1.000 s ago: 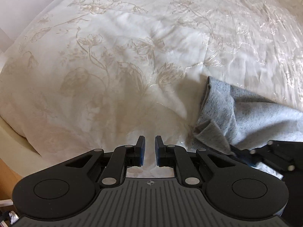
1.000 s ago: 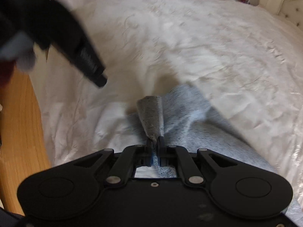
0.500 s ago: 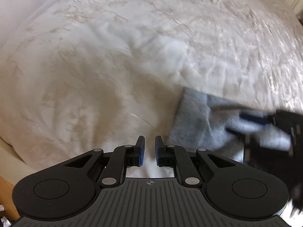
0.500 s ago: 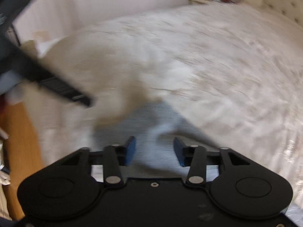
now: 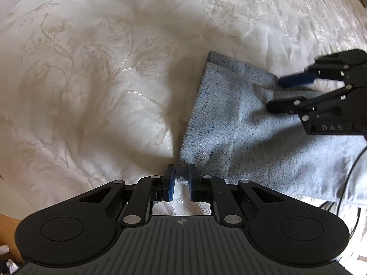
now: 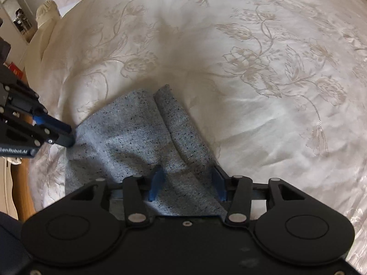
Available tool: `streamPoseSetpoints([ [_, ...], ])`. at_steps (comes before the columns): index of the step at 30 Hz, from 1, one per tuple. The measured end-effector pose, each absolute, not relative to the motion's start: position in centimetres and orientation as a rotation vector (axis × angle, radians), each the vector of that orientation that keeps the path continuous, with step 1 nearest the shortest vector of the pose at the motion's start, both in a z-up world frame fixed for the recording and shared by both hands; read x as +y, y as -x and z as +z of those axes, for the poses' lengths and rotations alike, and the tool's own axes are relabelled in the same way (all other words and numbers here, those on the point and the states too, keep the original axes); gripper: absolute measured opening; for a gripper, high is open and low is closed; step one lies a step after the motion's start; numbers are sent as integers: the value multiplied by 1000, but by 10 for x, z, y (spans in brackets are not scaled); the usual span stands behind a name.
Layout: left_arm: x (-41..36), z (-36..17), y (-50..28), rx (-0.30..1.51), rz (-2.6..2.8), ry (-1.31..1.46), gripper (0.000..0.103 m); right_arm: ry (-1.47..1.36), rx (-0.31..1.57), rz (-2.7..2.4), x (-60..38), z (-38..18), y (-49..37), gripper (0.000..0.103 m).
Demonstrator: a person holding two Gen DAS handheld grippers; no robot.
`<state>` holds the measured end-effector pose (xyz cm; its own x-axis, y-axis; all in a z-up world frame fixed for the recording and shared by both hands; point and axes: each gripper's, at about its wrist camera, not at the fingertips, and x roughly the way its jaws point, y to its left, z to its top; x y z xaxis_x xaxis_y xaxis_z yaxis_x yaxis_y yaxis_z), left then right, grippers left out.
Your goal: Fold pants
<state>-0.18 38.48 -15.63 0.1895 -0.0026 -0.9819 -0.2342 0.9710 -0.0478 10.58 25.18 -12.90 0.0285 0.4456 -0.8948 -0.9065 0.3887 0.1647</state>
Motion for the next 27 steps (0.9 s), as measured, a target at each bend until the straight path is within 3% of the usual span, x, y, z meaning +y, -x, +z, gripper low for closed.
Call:
streamPoseSetpoints([
  [1,386,-155,2,1373,167,204,12,520,1114,1140,252,-128,-108,23],
  [2,388,-153,0,1370,169,204,12,511,1136,1160,252,-127,-108,7],
  [3,389,-150,0,1365,171,204,12,518,1132,1170,252,-122,-104,3],
  [9,388,-127,-3,1309,163,214,12,533,950,1101,242,-87,-95,3],
  [19,365,-126,-24,1282,123,144,12,507,1009,1002,245,-118,-106,3],
  [21,359,-130,-24,1310,129,81,15,494,1011,975,246,-121,-105,7],
  [22,356,-136,-24,1348,145,16,16,470,1002,945,246,-121,-105,19],
  [23,355,-143,-22,1374,168,-36,17,433,997,915,242,-118,-105,24],
  [27,370,-149,-11,1400,215,-18,17,241,992,760,199,-92,-98,23],
])
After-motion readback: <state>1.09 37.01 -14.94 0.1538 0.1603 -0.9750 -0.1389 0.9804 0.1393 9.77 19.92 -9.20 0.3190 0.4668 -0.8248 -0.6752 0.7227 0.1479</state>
